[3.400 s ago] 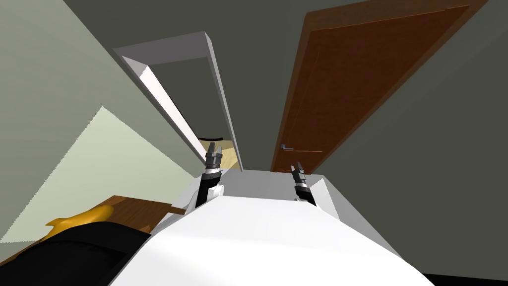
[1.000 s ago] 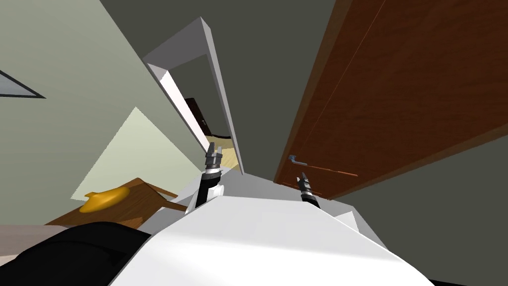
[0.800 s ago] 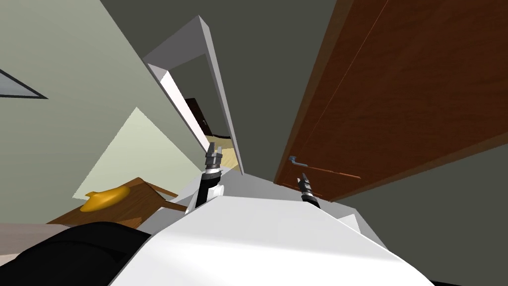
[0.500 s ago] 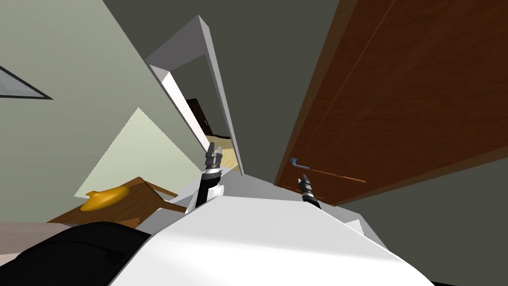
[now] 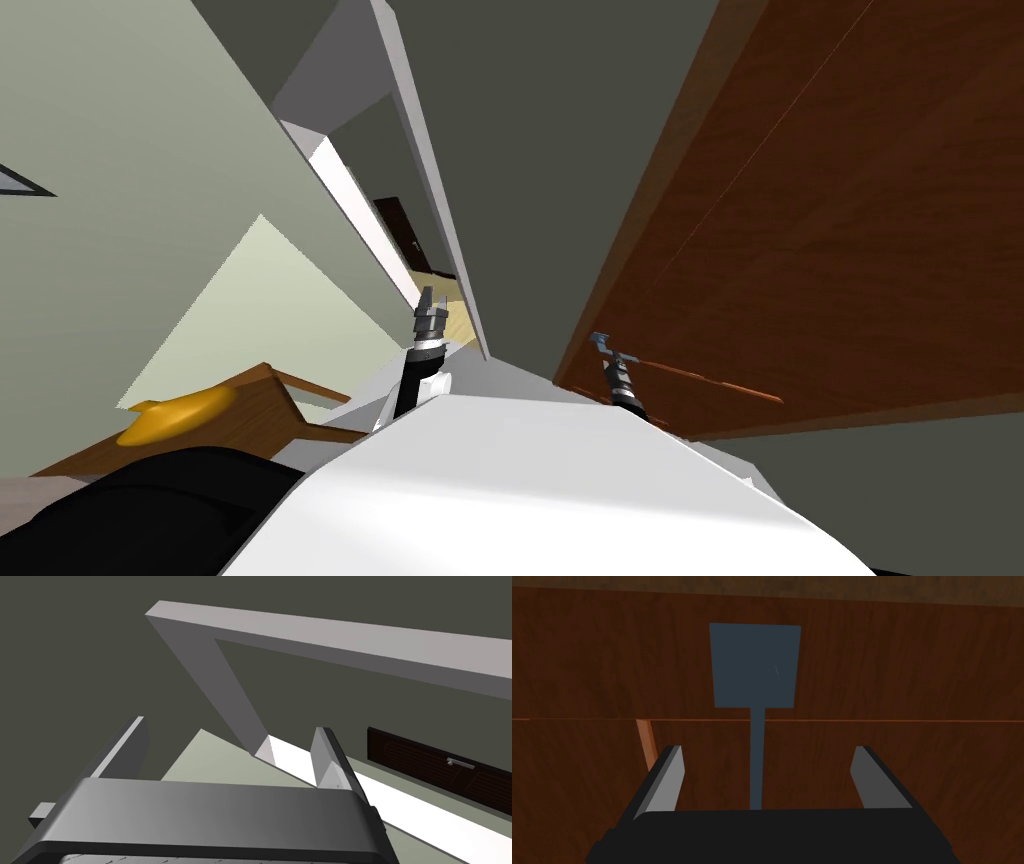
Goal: Pull the door open
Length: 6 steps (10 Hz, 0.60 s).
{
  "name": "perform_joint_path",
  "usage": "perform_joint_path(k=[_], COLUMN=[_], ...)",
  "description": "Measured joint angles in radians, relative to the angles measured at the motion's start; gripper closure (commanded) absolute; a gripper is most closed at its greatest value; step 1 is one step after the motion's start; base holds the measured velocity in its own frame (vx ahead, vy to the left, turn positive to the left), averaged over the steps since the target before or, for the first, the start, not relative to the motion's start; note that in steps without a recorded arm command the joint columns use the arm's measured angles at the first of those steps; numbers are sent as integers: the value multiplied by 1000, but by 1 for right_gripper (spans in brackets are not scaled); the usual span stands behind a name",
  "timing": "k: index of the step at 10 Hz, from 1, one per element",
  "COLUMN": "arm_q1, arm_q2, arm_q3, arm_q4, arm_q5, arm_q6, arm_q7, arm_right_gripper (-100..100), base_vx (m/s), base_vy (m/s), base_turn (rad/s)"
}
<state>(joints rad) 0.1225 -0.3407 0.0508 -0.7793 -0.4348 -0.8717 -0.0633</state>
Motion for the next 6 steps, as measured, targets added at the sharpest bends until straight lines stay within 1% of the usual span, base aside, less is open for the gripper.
perform_joint_path(k=[1,2,3,6], arm_q1=[-4,-5,-6,-5], arm_q2=[1,1,1,1], arm_q3=[-4,-7,-7,-7], arm_q4=[8,12,12,12], arm_q5=[-1,-2,-2,-2], arm_q6=[-2,-3,-4,-2], arm_q7=[-1,0,0,-1], arm_right_gripper=[-100,-100,100,100], base_vx=[177,81,-11,-25], base_vy=[-79,-33,2,10], base_turn=[44,13,-7,-3])
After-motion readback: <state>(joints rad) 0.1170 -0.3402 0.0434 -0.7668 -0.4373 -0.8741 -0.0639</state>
